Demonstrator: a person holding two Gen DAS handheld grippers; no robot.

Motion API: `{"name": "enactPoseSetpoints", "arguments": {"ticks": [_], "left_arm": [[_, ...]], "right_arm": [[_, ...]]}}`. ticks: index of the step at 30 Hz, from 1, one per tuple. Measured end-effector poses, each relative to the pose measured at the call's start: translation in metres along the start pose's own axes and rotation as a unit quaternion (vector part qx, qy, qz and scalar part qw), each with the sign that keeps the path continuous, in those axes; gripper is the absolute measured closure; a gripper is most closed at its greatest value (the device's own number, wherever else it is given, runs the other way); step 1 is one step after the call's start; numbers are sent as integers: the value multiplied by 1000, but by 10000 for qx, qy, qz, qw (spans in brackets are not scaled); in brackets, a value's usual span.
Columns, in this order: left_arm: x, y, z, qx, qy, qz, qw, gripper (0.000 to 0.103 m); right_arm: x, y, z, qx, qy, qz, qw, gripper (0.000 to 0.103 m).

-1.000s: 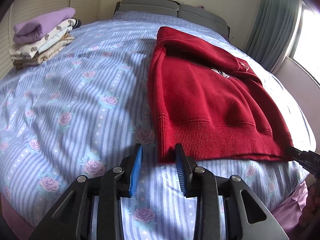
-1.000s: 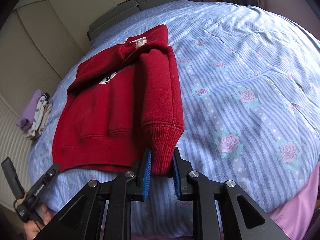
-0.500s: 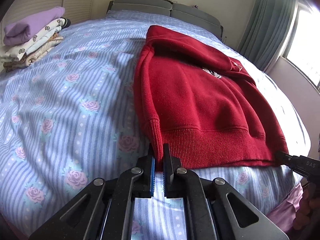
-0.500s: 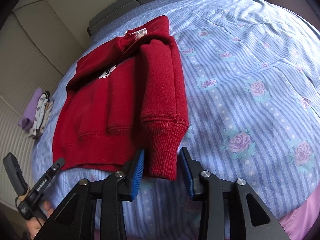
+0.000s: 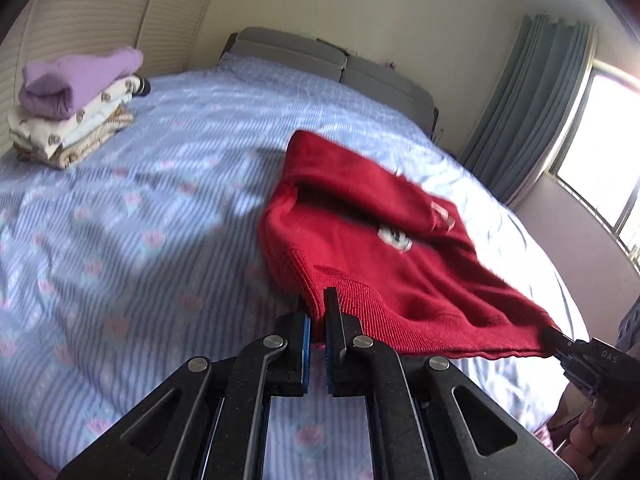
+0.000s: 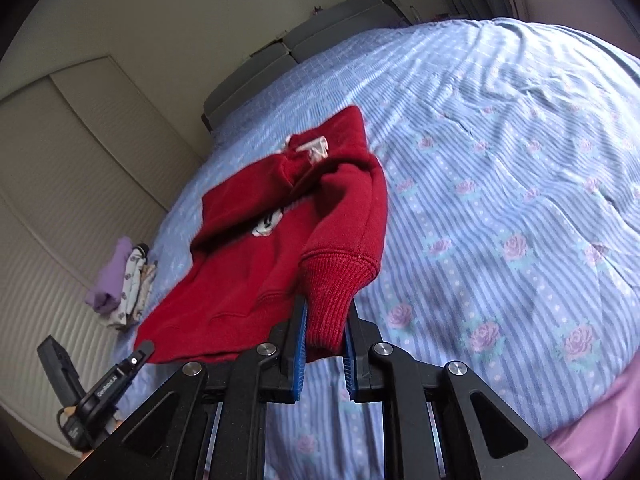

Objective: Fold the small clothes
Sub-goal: 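Lift the hem with the left gripper and fold it toward the collar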

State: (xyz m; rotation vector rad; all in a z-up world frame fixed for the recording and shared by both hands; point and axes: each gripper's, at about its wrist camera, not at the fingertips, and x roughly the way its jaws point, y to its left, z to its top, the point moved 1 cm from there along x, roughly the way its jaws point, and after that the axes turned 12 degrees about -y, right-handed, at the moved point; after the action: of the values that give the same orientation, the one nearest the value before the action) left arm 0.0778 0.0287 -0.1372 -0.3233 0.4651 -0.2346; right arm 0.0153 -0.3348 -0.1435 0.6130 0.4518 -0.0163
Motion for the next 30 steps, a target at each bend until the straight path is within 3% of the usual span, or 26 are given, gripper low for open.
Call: {"name": "enactPoseSetpoints", "arguments": {"ticks": [5,13,22,30], "left_arm": [[15,-7,38,-164,-414,-136,9989,96],[75,-20,100,-263,-832,-237,9959,96],[177,-29,149,-160,-783,-158,9967,95],[263,-18,150,-251,-384,81,9989,95]], "right_arm": [[6,17,35,-30,-433,273,9987,87],[60,36,98,-80,-950,419,9946,87],[157,36,153,-65,-979,268,9948,88],[245,16,172,99,-630,-32,9980,88]]}}
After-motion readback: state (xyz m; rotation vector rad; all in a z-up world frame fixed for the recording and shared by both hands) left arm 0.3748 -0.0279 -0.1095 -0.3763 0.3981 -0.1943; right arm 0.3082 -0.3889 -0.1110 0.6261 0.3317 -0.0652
